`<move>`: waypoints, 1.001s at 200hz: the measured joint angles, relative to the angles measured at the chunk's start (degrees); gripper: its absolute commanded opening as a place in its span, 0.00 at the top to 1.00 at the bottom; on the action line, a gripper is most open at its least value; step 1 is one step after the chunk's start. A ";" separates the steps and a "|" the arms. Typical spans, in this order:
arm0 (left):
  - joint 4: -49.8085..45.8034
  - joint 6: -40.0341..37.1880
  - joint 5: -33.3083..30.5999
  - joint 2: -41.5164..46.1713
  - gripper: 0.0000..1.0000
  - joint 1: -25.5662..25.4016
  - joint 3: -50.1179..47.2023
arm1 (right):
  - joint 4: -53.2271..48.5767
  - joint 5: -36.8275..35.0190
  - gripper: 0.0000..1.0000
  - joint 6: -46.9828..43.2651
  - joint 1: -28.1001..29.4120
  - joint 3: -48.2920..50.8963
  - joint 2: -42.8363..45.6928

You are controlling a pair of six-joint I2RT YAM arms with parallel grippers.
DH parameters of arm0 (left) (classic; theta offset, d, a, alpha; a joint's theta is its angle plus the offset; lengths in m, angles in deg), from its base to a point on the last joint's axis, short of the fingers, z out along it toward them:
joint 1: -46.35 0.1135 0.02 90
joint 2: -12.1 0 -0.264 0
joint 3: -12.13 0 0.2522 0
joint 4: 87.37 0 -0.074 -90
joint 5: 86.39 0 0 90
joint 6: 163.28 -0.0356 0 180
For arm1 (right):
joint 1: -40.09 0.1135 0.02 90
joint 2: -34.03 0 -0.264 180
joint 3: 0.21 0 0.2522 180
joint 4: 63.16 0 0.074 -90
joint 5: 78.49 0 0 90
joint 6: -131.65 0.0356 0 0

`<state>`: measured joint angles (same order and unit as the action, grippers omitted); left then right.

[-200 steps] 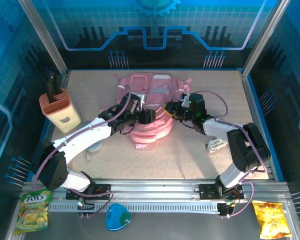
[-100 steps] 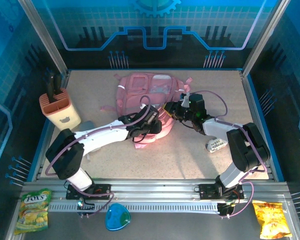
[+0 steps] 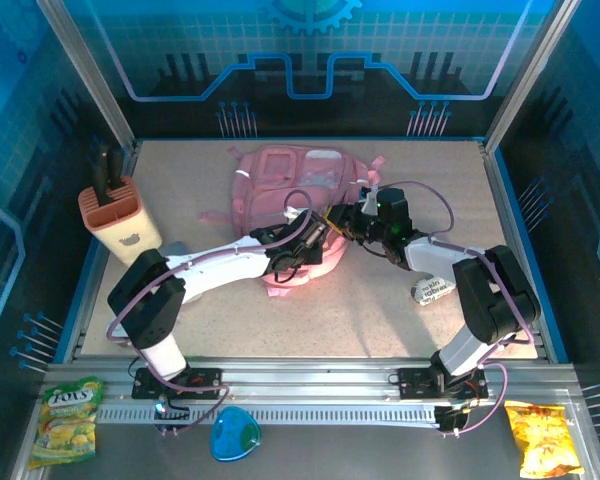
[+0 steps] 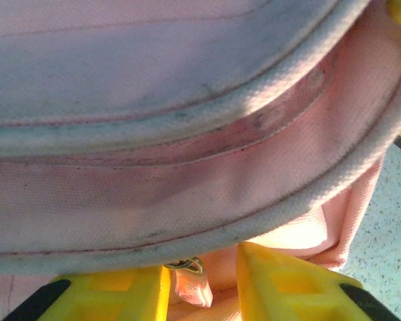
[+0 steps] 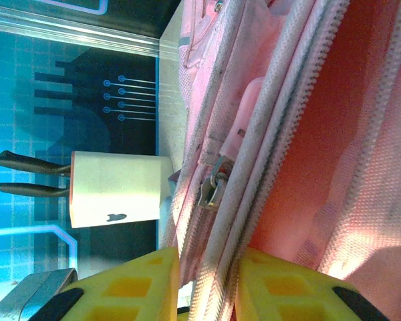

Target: Pack the student bag

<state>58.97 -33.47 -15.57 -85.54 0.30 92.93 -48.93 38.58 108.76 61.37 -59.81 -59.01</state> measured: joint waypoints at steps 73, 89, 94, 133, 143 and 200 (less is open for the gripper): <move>-1.16 -1.66 2.47 0.00 0.93 1.31 0.00 | -0.04 -0.04 0.72 -0.04 0.00 0.00 0.00; -1.22 -2.82 6.88 0.39 0.97 3.10 -0.02 | -0.07 -0.07 0.72 -0.04 0.00 0.00 0.00; -1.25 -3.28 8.20 0.59 0.99 3.61 -0.09 | -0.04 -0.11 0.72 -0.04 0.00 0.00 0.00; -0.76 -5.53 13.33 2.43 1.00 5.60 -1.31 | -0.02 -0.22 0.72 -0.04 0.00 0.00 0.00; -0.72 -6.27 13.97 2.56 1.00 5.81 -1.51 | 0.00 -0.24 0.71 -0.02 0.02 0.02 0.00; 0.96 -9.99 16.94 4.07 1.00 6.10 -3.28 | 1.27 -4.46 0.54 3.43 2.19 2.84 0.48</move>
<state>59.93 -43.46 1.37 -81.48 6.40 89.66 -47.67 34.12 112.19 63.55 -56.97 -58.52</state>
